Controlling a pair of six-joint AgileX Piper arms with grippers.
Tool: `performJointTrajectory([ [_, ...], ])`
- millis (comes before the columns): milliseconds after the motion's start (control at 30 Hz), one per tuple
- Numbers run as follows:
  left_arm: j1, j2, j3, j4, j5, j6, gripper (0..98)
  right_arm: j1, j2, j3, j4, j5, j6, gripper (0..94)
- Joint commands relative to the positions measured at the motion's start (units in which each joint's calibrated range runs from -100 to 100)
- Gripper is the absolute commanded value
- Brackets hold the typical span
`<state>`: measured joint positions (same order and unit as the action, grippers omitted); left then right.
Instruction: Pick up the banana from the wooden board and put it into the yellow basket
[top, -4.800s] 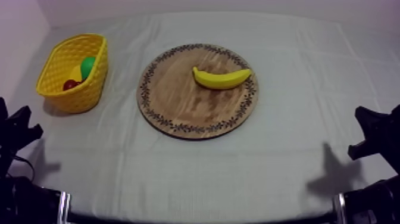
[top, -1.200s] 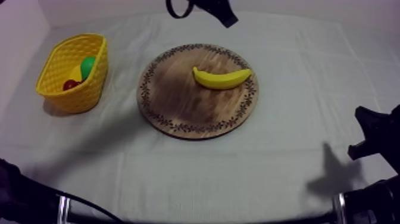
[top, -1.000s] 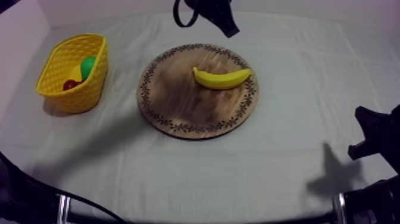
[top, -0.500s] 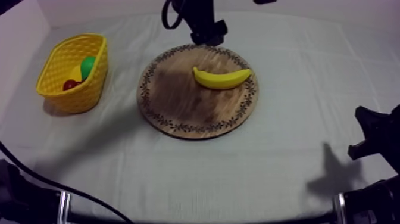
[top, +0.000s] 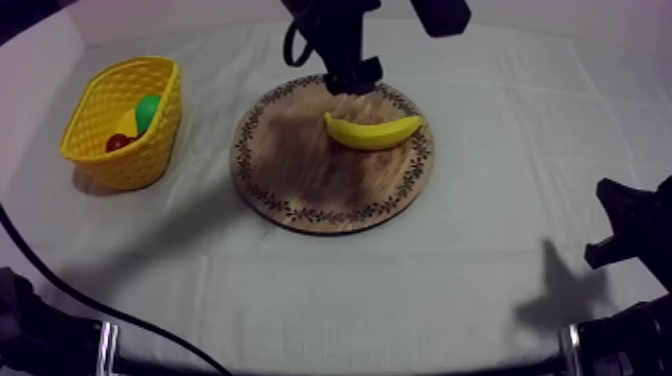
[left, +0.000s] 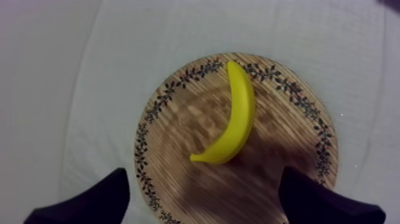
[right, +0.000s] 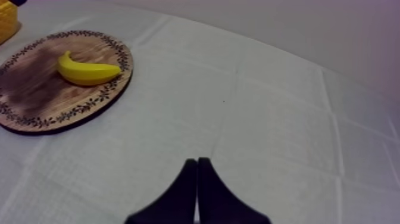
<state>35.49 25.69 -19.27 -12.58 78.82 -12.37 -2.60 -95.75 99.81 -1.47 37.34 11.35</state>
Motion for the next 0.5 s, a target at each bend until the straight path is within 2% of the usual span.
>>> performJointTrajectory([
  [0, 0.0, 1.4, 0.1, -0.14, -0.3, -0.1, 94.0, 0.0, 0.0, 0.0, 0.0, 0.0, 0.0, 0.3],
  [267, -0.3, 8.3, 0.5, -0.51, -3.5, -0.9, 91.1, 0.0, 0.0, 0.0, 0.0, 0.0, 0.0, 0.3],
  [467, -0.5, 14.1, 0.2, -1.76, -6.3, -0.9, 88.6, 0.0, 0.0, 0.0, 0.0, 0.0, 0.0, 0.3],
])
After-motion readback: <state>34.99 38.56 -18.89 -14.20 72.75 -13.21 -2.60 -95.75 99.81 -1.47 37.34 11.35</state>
